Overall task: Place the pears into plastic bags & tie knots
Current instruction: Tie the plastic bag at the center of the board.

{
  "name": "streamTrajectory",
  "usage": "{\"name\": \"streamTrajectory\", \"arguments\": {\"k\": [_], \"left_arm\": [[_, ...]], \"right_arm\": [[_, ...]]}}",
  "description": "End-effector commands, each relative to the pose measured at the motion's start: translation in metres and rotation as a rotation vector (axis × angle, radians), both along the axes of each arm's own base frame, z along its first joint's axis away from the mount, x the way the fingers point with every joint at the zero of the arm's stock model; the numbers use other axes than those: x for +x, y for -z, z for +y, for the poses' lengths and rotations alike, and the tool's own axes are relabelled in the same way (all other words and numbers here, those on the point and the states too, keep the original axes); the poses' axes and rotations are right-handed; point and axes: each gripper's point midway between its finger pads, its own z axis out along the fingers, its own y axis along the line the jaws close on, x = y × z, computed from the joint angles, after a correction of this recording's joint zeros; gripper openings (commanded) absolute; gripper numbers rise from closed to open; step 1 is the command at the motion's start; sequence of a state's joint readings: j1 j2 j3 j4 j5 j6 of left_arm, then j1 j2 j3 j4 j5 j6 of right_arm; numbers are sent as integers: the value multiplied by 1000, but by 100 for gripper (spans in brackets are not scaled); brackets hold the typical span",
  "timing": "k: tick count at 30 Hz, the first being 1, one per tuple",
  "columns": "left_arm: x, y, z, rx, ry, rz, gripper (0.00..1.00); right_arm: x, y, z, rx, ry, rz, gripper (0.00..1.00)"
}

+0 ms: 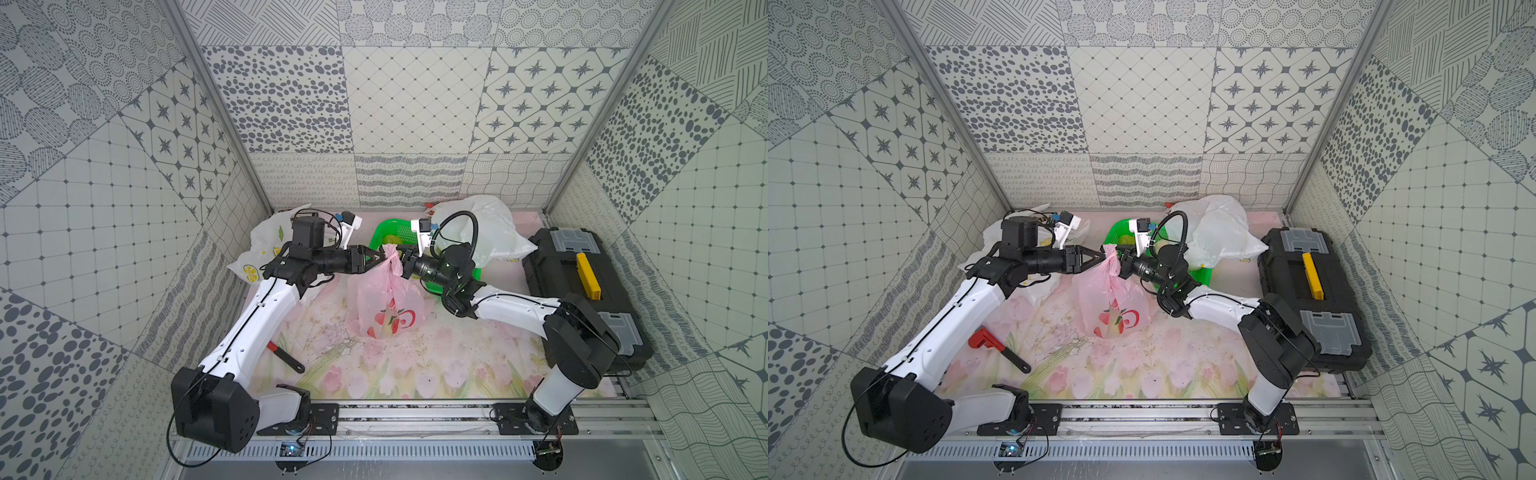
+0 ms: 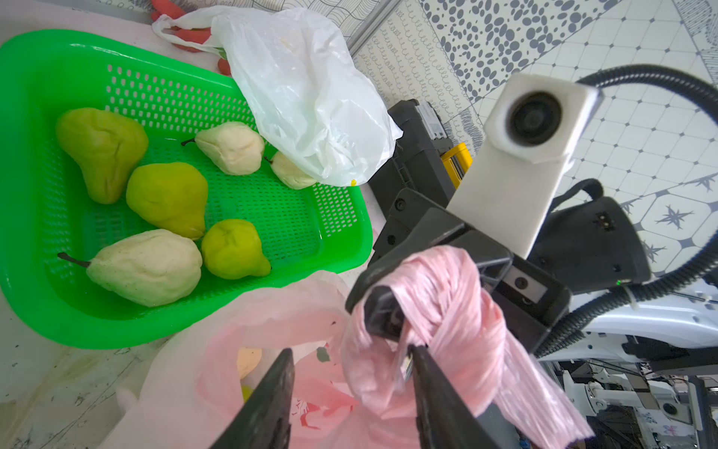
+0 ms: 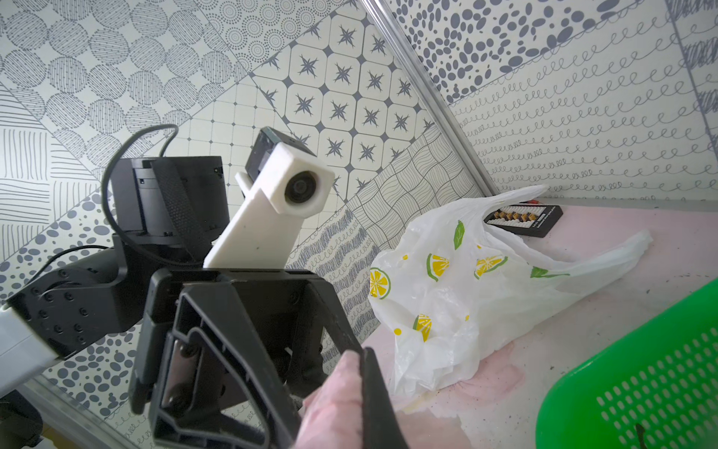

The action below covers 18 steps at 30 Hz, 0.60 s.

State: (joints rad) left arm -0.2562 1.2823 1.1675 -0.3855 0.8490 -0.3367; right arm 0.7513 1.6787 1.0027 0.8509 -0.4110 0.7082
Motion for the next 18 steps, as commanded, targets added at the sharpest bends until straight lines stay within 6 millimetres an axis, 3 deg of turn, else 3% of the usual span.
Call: {"name": "streamTrajectory", "arguments": {"k": [1, 5, 8, 14, 18], "left_arm": [[-1, -18, -9, -50, 86, -67, 45], [1, -18, -9, -45, 92, -74, 34], [2, -15, -8, -28, 92, -65, 18], [-6, -9, -7, -8, 114, -49, 20], [-9, -5, -7, -4, 124, -26, 5]], "right_arm": [[-3, -27, 1, 70, -22, -59, 0], [-3, -27, 1, 68, -23, -57, 0], [-3, -27, 0, 69, -20, -55, 0], [-3, -29, -2, 71, -19, -59, 0], [-4, -29, -1, 68, -25, -59, 0]]}}
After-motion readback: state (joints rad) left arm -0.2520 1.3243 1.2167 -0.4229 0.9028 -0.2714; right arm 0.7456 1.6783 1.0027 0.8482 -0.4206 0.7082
